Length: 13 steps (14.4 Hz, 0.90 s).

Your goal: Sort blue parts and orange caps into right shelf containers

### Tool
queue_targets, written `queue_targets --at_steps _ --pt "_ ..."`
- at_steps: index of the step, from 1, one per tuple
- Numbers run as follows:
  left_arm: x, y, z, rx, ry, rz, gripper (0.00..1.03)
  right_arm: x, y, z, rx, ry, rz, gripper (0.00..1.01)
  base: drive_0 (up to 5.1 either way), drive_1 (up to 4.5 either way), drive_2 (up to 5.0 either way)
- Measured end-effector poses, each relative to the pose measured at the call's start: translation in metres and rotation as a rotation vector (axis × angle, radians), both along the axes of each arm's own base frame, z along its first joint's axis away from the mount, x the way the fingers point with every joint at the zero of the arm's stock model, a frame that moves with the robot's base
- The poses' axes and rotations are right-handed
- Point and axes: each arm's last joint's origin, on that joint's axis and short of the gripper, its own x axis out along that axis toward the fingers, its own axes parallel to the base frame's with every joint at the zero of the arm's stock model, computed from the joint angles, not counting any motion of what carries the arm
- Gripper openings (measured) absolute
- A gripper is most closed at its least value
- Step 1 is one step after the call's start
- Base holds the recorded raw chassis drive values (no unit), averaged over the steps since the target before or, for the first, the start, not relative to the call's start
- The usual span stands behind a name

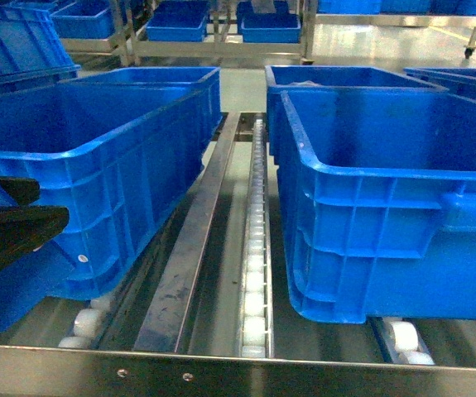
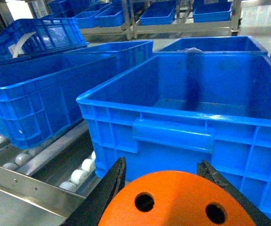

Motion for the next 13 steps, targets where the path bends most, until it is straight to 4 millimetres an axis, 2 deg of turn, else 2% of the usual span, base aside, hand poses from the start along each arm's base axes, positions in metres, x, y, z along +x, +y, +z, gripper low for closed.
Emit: queue_targets --at_steps 7,13 --pt "0.0007 -0.0015 0.0007 0.005 -0.005 0.029 0.44 0.0 0.0 0.0 0.0 0.0 0.0 0.41 0.0 0.0 0.0" --pt "-0.0024 -0.0076 0.009 -0.018 -0.043 0.005 0.44 0.0 0.0 0.0 0.0 0.0 0.0 0.41 0.0 0.0 0.0"
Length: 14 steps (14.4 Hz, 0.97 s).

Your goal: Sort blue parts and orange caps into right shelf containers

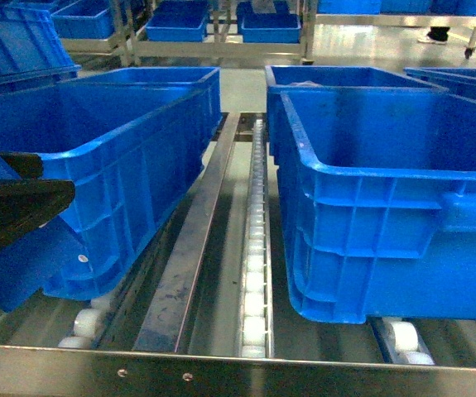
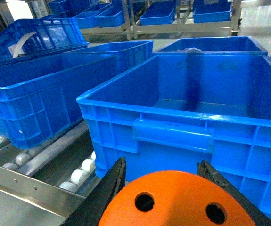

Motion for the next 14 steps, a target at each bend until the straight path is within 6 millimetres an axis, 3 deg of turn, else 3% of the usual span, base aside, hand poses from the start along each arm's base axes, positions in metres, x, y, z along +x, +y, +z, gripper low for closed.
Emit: queue_targets --at_steps 4,7,10,14 --pt "0.005 -0.008 0.004 -0.014 -0.026 0.011 0.44 0.0 0.0 0.0 0.0 0.0 0.0 0.41 0.0 0.0 0.0" --pt "0.039 -0.022 0.024 -0.052 -0.073 0.083 0.44 0.0 0.0 0.0 0.0 0.0 0.0 0.41 0.0 0.0 0.0" --pt "0.055 -0.03 0.042 -0.097 -0.108 0.119 0.44 0.0 0.0 0.0 0.0 0.0 0.0 0.41 0.0 0.0 0.0" --pt "0.075 -0.043 0.038 -0.097 -0.117 0.147 0.44 0.0 0.0 0.0 0.0 0.001 0.0 0.41 0.0 0.0 0.0"
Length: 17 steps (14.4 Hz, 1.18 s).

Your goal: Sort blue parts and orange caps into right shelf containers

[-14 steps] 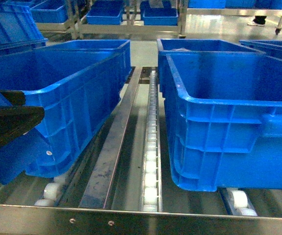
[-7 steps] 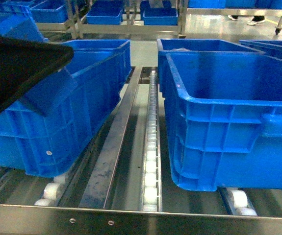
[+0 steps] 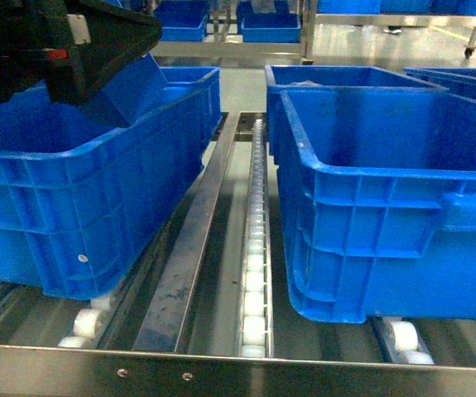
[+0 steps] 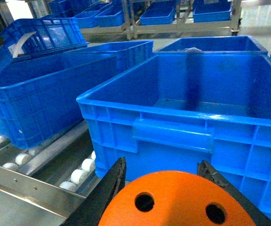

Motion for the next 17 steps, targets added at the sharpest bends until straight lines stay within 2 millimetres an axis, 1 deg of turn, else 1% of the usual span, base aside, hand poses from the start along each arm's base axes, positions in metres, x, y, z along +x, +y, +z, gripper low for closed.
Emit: queue_targets --at_steps 5,8,10,12,15,17 --pt "0.042 -0.011 0.0 0.014 -0.042 0.092 0.44 0.0 0.0 0.0 0.0 -0.001 0.0 0.41 0.0 0.0 0.0" --pt "0.06 -0.013 0.0 0.027 -0.06 0.124 0.44 0.0 0.0 0.0 -0.001 -0.001 0.0 0.41 0.0 0.0 0.0" --pt "0.069 -0.01 -0.002 0.033 -0.067 0.14 0.44 0.0 0.0 0.0 0.0 -0.001 0.0 0.41 0.0 0.0 0.0" --pt "0.083 -0.004 -0.003 0.048 -0.082 0.175 0.44 0.0 0.0 0.0 0.0 -0.001 0.0 0.41 0.0 0.0 0.0" --pt "0.107 0.009 -0.012 0.08 -0.092 0.236 0.44 0.0 0.0 0.0 -0.001 -0.001 0.0 0.41 0.0 0.0 0.0" --pt "0.117 0.02 -0.014 0.097 -0.098 0.27 0.44 0.0 0.0 0.0 0.0 0.0 0.0 0.41 0.0 0.0 0.0"
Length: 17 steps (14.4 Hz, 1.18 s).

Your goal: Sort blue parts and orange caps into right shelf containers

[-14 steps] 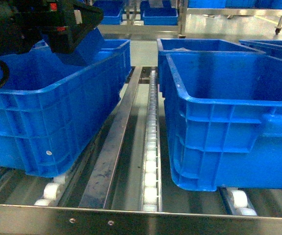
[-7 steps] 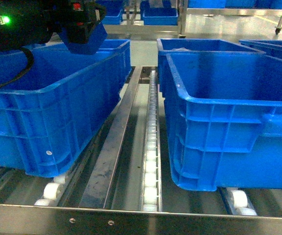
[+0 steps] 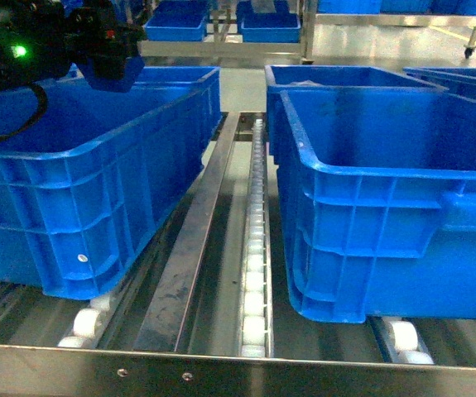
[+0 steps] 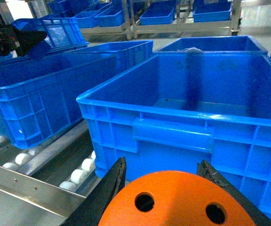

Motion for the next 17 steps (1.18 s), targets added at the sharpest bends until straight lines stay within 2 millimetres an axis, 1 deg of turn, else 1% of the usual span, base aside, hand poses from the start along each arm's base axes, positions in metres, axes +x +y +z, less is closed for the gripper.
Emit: queue_targets --at_steps 3,7,11,14,17 --pt "0.012 0.014 0.0 0.007 -0.009 0.048 0.44 0.0 0.0 0.0 0.0 0.0 0.0 0.41 0.0 0.0 0.0" --pt "0.031 0.03 -0.01 0.027 0.005 0.117 0.44 0.0 0.0 0.0 0.0 0.0 0.0 0.41 0.0 0.0 0.0" --pt "0.046 0.044 -0.012 0.038 0.003 0.175 0.44 0.0 0.0 0.0 0.0 0.0 0.0 0.41 0.0 0.0 0.0" --pt "0.054 0.046 -0.02 0.057 0.016 0.195 0.44 0.0 0.0 0.0 0.0 0.0 0.0 0.41 0.0 0.0 0.0" --pt "0.058 0.048 -0.024 0.065 0.018 0.21 0.44 0.0 0.0 0.0 0.0 0.0 0.0 0.41 0.0 0.0 0.0"
